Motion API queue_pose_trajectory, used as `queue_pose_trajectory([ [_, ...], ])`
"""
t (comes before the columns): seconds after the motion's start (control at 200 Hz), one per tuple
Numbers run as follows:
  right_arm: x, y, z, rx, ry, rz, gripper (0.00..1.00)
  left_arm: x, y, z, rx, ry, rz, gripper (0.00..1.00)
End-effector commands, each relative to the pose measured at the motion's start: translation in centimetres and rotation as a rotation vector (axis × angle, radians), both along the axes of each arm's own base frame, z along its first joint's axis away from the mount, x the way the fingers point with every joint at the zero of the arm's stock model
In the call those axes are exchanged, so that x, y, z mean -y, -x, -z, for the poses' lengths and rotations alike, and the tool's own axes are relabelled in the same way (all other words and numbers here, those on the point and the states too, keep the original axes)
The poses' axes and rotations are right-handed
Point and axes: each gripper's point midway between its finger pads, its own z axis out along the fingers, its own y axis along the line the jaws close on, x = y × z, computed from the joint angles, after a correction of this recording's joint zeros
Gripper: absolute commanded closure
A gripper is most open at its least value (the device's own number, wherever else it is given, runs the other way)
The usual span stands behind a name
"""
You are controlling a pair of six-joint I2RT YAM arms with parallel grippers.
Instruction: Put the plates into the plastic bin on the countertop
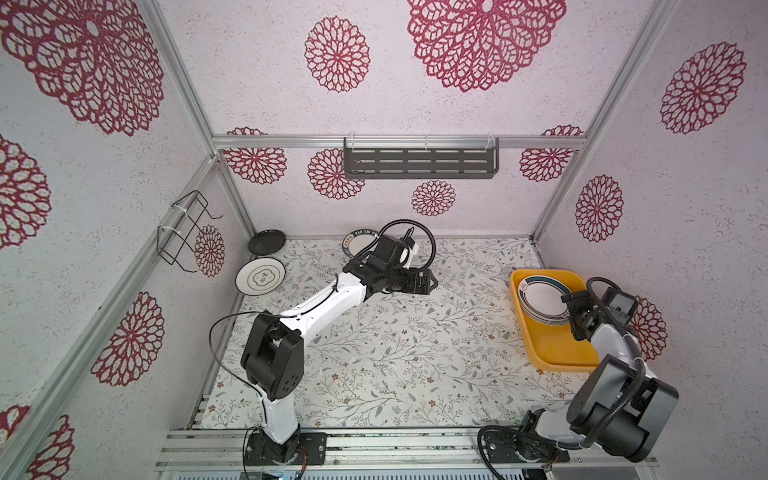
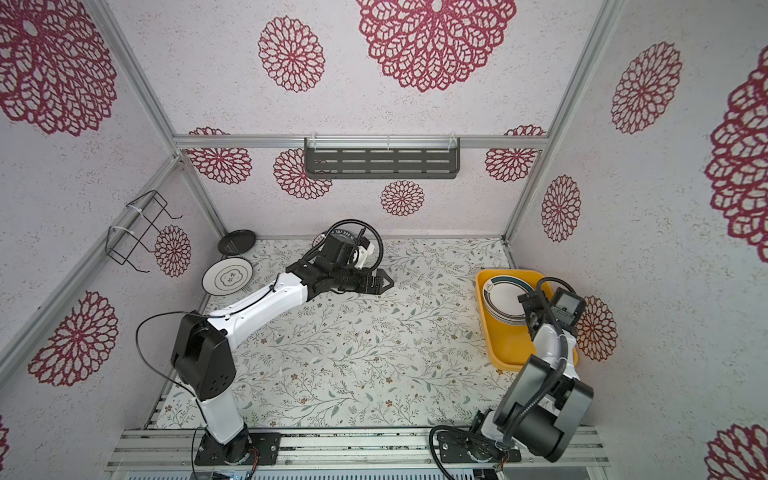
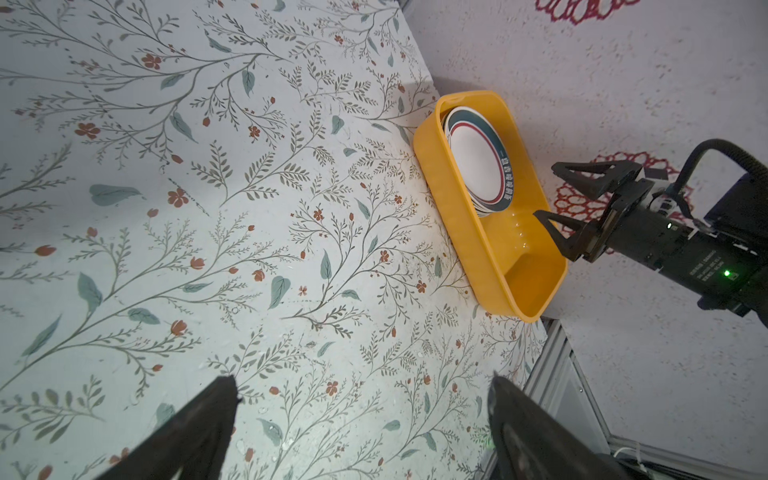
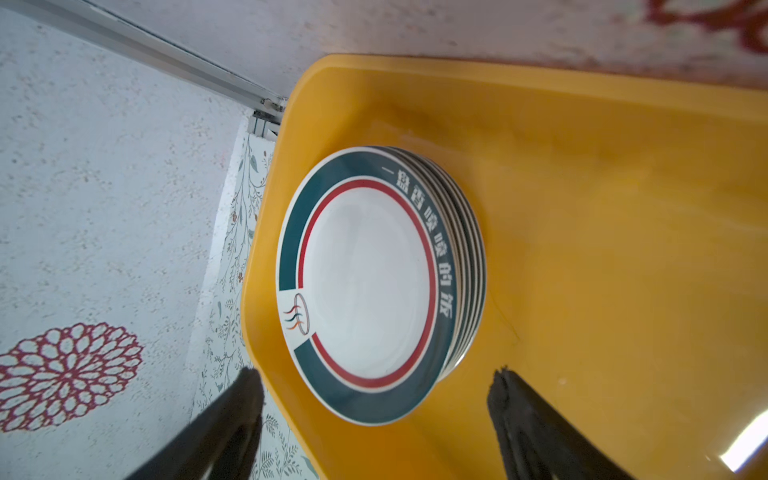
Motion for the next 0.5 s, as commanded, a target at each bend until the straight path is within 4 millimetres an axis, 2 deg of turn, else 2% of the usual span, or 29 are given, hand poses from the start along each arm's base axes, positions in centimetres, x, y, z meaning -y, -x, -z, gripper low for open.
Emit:
queue_pose_trajectory([
  [0.0,-1.6,1.1,-2.9,0.002,0.068,-0.072,0.03,-1.1,0.1,-2.3,0.057,0.053,-0.066,0.03],
  [0.19,-5.1,2.1,-5.6,0.053,0.098,-0.16,0.01,-3.7,2.6,-3.4,0.11,0.129,-0.137,0.03],
  [0.34,-9.1,2.0,-7.0,0.068,0.117,-0.272,0.01,-5.8,4.5,-2.7,0.103,0.115,-0.171,0.03],
  [0.495,-12.3,2.5,-7.8,0.088,0.115,-0.335,0.01,-6.7,6.5,-2.1,0.039,0.143,-0.168,0.03],
])
